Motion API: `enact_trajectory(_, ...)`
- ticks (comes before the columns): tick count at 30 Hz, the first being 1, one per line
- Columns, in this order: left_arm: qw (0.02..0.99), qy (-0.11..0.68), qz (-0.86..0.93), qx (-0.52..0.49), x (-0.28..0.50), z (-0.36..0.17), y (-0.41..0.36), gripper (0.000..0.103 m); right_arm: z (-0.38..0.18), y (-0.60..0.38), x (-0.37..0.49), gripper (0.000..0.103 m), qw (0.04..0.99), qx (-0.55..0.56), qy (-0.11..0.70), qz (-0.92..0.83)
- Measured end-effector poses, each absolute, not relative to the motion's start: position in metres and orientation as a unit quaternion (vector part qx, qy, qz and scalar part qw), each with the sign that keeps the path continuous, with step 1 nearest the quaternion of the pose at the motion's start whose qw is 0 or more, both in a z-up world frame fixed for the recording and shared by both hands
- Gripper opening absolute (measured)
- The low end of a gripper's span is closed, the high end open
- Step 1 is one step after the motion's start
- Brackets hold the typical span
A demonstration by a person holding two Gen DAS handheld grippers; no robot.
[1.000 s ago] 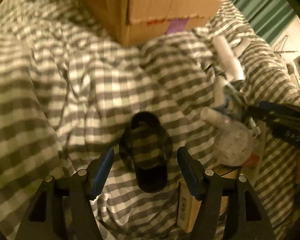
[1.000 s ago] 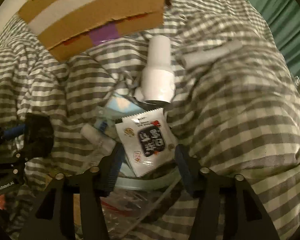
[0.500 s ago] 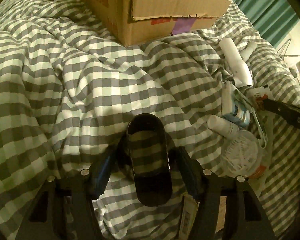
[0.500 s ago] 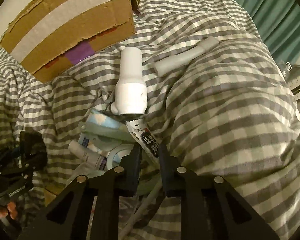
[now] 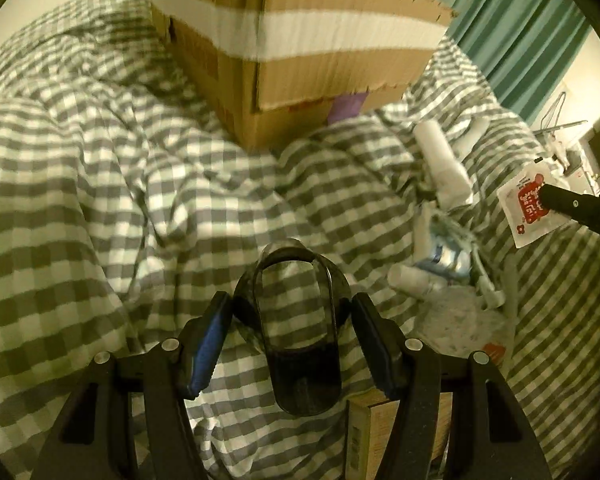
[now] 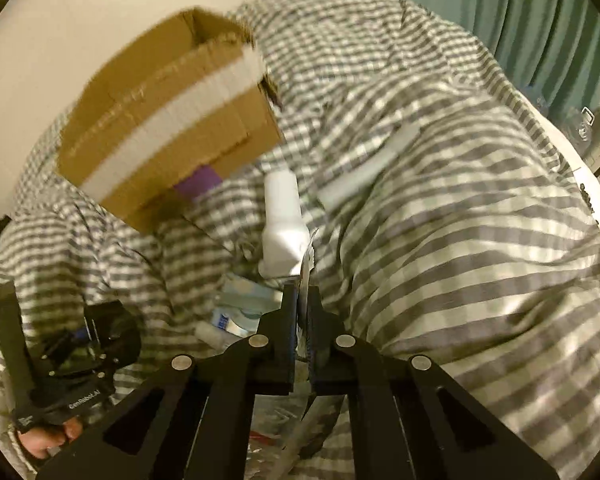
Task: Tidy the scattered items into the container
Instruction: 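Grasp the black cup with the left tool while the right tool grasps a red-and-white sachet, then carry both items over the cardboard box and open both tools to drop them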
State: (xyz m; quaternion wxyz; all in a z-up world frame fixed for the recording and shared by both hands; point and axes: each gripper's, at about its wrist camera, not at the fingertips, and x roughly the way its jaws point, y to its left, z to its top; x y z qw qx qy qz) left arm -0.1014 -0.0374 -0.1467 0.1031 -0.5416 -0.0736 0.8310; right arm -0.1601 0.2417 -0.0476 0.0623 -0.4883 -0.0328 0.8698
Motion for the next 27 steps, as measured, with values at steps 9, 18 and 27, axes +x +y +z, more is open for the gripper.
enact_trajectory(9,0.124,-0.086,0.871,-0.467,-0.095,-0.101,-0.039,0.06,-0.035,0.229,-0.151,0.004,0.021,-0.465,-0.015,0.885)
enact_trajectory(18,0.145,-0.124,0.885,-0.425,-0.109,-0.056,-0.046,0.057,0.006,0.205,-0.145,0.004,-0.029,-0.417,-0.029,0.908)
enact_trajectory(27,0.166,-0.16,0.906,-0.356,-0.155,0.01,-0.052,0.056,0.064,0.17,-0.17,0.004,-0.09,-0.371,-0.057,0.922)
